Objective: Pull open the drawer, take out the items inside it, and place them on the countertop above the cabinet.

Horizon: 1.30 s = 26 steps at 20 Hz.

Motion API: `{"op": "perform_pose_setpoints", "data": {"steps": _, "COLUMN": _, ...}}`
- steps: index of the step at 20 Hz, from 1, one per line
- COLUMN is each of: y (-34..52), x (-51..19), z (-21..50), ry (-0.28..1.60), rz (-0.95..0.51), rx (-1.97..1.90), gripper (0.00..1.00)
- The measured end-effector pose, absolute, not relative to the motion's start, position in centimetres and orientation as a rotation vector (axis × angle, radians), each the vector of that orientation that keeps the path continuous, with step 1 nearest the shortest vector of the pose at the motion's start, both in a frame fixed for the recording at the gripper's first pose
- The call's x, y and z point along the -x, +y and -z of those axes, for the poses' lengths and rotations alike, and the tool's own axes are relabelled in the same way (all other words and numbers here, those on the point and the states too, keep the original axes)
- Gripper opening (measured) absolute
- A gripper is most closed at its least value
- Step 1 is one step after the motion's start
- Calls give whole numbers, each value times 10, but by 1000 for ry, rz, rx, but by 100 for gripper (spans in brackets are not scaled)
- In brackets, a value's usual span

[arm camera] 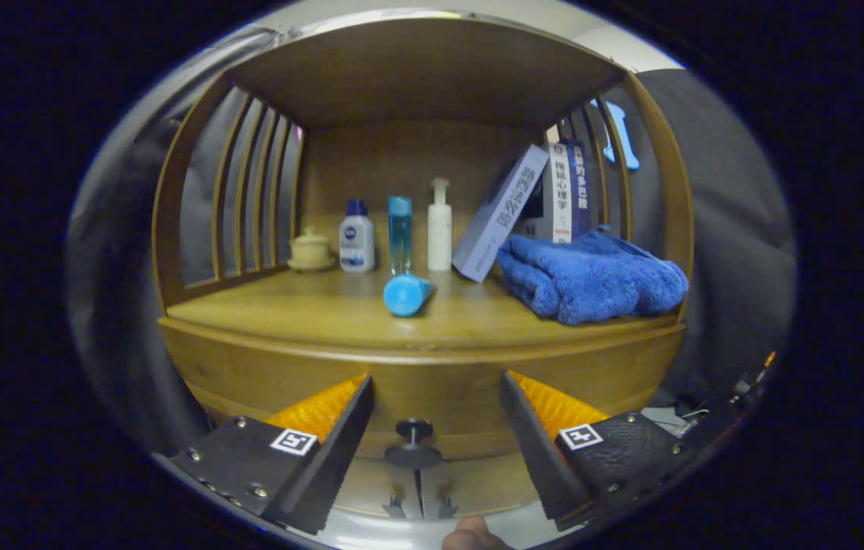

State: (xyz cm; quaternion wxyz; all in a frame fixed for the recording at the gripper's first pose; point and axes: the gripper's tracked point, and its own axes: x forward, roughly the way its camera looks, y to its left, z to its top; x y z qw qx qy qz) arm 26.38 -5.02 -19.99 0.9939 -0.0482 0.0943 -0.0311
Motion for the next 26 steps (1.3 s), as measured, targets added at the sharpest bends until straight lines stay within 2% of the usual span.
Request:
{"op": "perform_pose_setpoints", "data": {"steps": 8, "y": -7, "x": -173, "z": 99, "ry": 125, "rz": -3, "rx": 50, "gripper": 99}}
{"op": "perform_pose_setpoints", "data": {"steps": 16, "y": -2, "x": -49, "z": -18, "ry": 20, "rz": 17, "rx": 12, "gripper": 99}}
{"op": "perform_pose_setpoints", "data": {"steps": 21, "y": -12, "x": 8, "z": -25, "ry": 21, "rz": 30, "rx": 29, "gripper": 99}}
{"op": "perform_pose_setpoints", "data": {"steps": 26, "y": -14, "x": 30, "z": -6, "ry": 57, "rz": 11, "rx": 34, "gripper": 99}}
